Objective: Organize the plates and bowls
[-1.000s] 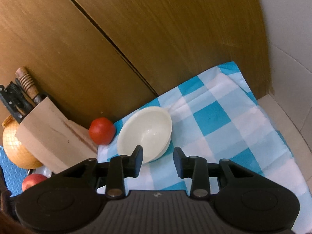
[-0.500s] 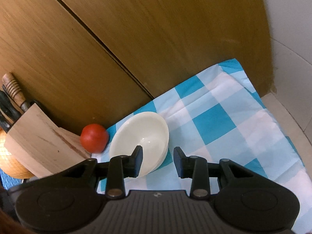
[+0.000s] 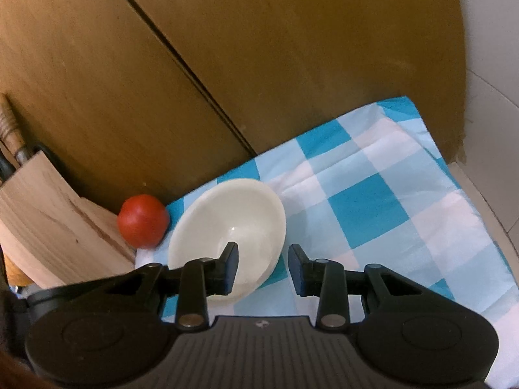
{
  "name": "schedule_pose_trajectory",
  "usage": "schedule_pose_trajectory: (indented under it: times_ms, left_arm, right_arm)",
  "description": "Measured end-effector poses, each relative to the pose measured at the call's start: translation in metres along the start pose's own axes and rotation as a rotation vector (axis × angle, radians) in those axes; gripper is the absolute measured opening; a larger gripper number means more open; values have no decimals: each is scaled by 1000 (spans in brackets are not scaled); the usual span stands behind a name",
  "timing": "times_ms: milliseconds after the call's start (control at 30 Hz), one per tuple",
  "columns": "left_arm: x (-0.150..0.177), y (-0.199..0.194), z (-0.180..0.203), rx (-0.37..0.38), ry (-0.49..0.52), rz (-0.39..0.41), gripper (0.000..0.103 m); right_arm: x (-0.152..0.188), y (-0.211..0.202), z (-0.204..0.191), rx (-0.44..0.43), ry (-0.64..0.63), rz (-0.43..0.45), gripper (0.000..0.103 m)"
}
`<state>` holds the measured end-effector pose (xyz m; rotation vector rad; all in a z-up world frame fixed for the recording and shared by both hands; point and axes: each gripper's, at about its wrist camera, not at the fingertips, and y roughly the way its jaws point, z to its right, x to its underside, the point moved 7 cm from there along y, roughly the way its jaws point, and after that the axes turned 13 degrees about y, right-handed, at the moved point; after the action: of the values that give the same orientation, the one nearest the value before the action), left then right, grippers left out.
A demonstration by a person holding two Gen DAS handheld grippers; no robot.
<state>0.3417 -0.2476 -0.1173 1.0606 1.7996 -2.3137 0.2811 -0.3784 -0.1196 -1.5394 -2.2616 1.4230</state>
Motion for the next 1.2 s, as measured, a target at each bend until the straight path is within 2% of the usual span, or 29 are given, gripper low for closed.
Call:
schedule_pose_trajectory:
  times_ms: [67, 133, 233, 333, 567, 1200]
  left_arm:
    - [1, 2, -1, -12, 10, -9, 39]
    - [2, 5, 0, -15, 22, -16, 38]
    - [4, 7, 3, -21, 47, -30, 35]
    - [6, 9, 7, -17, 60, -40, 27]
    - [5, -1, 13, -16, 77, -24, 27]
    - [24, -77, 35, -98, 173, 62, 31]
  right_arm:
    - [3, 6, 1, 14, -16, -16, 17]
    - [6, 10, 2, 16, -23, -26, 15]
    - [7, 10, 1, 13, -29, -26, 14]
    - [7, 8, -1, 11, -36, -30, 13]
    - [7, -5, -4, 9, -41, -23, 13]
    - [31, -77, -24, -55, -78, 10, 14]
